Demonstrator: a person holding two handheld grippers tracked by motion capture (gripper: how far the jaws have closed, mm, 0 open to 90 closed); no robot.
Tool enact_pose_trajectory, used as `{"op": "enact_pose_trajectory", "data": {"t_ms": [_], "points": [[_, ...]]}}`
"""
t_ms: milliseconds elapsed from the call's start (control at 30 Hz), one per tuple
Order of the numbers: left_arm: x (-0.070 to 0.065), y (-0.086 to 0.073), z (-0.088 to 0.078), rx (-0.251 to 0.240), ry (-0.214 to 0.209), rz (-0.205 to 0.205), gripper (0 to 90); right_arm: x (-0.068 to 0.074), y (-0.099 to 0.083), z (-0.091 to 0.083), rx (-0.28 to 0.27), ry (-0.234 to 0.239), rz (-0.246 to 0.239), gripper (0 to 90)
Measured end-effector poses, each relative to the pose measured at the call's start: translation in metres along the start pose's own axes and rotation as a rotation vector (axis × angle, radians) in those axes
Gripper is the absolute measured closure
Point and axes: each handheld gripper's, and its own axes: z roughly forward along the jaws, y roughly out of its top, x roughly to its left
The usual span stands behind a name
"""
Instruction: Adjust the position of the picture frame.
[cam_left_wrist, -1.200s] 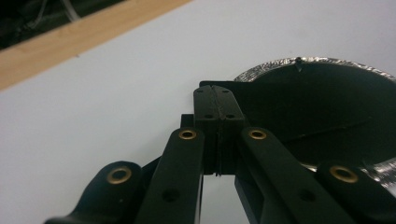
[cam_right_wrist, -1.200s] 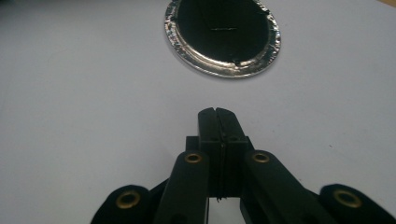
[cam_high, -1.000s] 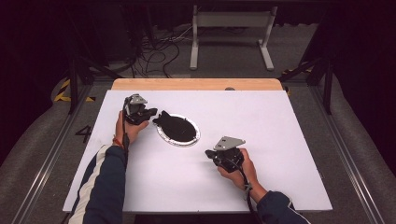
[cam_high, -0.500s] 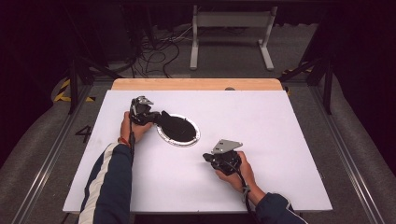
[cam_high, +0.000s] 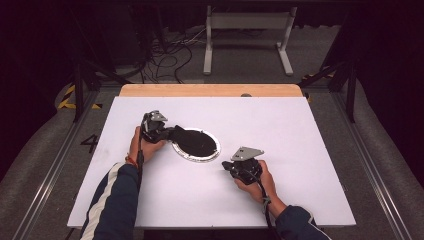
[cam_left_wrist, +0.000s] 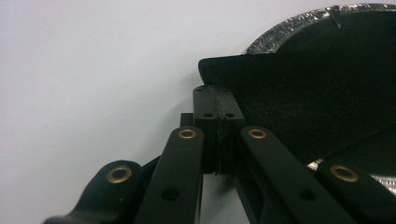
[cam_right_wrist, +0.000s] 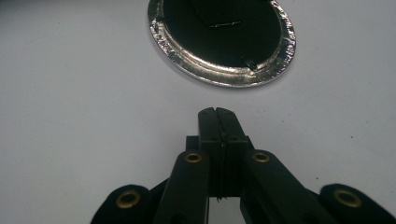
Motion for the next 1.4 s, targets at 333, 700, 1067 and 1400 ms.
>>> {"op": "enact_pose_trajectory", "data": {"t_ms": [333, 700, 1067, 1400], "points": [[-0.02, -0.009, -0.008, -0.006, -0.033, 0.037, 90.0, -0.004, -0.003, 0.002, 0.018, 0.018, 0.017, 90.0], [-0.058, -0.022, -0.021, 0.001, -0.107, 0.128, 90.0, -0.008, -0.008, 0.001, 0.048, 0.033, -0.005, 90.0], [-0.078, -0.032, -0.028, -0.016, -0.158, 0.135, 90.0, -0.018, -0.016, -0.01, 0.052, 0.016, 0.005, 90.0], [-0.087, -0.036, -0.031, -0.011, -0.223, 0.109, 90.0, -0.023, -0.018, -0.013, 0.056, -0.02, 0.017, 90.0]]}}
